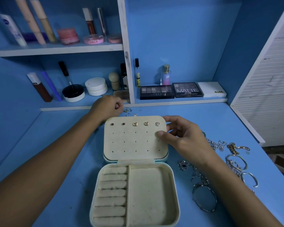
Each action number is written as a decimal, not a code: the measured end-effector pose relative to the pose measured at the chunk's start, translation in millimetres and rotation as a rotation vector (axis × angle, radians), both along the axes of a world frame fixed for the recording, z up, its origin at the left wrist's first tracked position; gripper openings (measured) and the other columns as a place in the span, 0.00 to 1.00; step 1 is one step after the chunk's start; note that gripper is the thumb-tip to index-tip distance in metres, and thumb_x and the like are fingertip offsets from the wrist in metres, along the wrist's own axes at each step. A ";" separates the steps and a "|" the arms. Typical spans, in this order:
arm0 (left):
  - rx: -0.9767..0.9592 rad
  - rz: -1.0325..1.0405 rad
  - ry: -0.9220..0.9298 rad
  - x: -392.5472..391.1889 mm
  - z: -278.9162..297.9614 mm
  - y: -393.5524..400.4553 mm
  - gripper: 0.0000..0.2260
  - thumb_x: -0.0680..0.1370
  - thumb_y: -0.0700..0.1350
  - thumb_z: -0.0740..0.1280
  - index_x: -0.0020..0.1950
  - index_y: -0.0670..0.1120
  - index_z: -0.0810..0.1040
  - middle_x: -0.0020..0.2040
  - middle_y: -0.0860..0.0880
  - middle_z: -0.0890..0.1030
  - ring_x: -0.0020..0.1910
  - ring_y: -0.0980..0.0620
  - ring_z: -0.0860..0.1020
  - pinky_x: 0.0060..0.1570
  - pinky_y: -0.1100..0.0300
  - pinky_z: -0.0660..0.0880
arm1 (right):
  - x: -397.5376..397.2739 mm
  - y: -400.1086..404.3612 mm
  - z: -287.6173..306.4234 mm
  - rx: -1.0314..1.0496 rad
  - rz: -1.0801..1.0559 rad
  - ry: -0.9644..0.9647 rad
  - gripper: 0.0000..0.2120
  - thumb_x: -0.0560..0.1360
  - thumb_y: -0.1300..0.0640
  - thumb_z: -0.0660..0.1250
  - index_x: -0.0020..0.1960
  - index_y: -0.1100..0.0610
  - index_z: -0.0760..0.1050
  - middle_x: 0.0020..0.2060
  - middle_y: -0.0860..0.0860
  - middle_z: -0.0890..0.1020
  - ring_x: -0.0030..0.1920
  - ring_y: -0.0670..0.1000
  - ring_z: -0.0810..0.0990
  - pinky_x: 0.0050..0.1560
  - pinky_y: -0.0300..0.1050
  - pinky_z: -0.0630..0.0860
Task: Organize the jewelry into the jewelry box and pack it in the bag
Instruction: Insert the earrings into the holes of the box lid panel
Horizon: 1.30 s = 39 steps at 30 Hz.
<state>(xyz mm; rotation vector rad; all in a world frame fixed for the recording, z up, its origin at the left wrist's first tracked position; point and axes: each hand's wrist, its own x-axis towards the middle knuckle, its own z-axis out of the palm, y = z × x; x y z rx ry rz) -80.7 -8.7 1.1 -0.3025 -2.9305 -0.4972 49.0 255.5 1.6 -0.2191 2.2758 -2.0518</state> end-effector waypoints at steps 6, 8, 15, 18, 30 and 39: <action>0.266 0.105 -0.018 13.4 16.2 -2.1 0.02 0.73 0.41 0.71 0.41 0.48 0.82 0.40 0.51 0.83 0.42 0.53 0.80 0.44 0.59 0.77 | 4.5 1.6 1.7 0.025 0.014 0.073 0.15 0.74 0.58 0.75 0.57 0.45 0.79 0.38 0.45 0.83 0.40 0.47 0.81 0.42 0.41 0.77; 0.336 0.125 -0.002 22.3 24.6 -1.2 0.02 0.72 0.42 0.72 0.42 0.49 0.83 0.40 0.52 0.83 0.40 0.56 0.79 0.43 0.63 0.76 | 6.9 2.4 3.0 0.021 0.020 0.100 0.15 0.74 0.58 0.74 0.58 0.46 0.79 0.38 0.45 0.83 0.40 0.47 0.81 0.43 0.42 0.78; 0.466 0.106 -0.020 45.9 49.8 -2.7 0.03 0.71 0.41 0.73 0.40 0.50 0.82 0.39 0.53 0.83 0.39 0.56 0.80 0.48 0.54 0.79 | 16.4 8.0 9.8 0.040 0.046 0.122 0.15 0.72 0.58 0.76 0.55 0.47 0.77 0.40 0.49 0.84 0.41 0.49 0.83 0.47 0.49 0.82; 0.490 0.074 -0.021 54.2 56.7 -3.7 0.05 0.71 0.40 0.73 0.40 0.50 0.82 0.39 0.52 0.84 0.38 0.57 0.80 0.49 0.52 0.80 | 21.3 9.8 16.0 0.075 0.066 0.157 0.11 0.72 0.58 0.76 0.50 0.51 0.76 0.41 0.51 0.85 0.42 0.51 0.84 0.46 0.44 0.81; 0.497 -0.152 -0.135 98.5 73.2 12.9 0.06 0.76 0.43 0.72 0.45 0.54 0.85 0.41 0.49 0.85 0.42 0.48 0.82 0.46 0.49 0.78 | 58.8 16.5 -1.2 0.157 0.064 0.482 0.06 0.72 0.61 0.75 0.44 0.56 0.79 0.40 0.47 0.82 0.45 0.52 0.83 0.48 0.41 0.81; 0.526 -0.321 -0.274 136.1 73.1 41.9 0.09 0.68 0.52 0.74 0.44 0.49 0.84 0.42 0.50 0.86 0.44 0.48 0.83 0.50 0.58 0.79 | 62.6 17.7 -20.4 0.163 0.012 0.654 0.05 0.70 0.65 0.75 0.44 0.60 0.80 0.41 0.51 0.82 0.45 0.52 0.83 0.45 0.42 0.81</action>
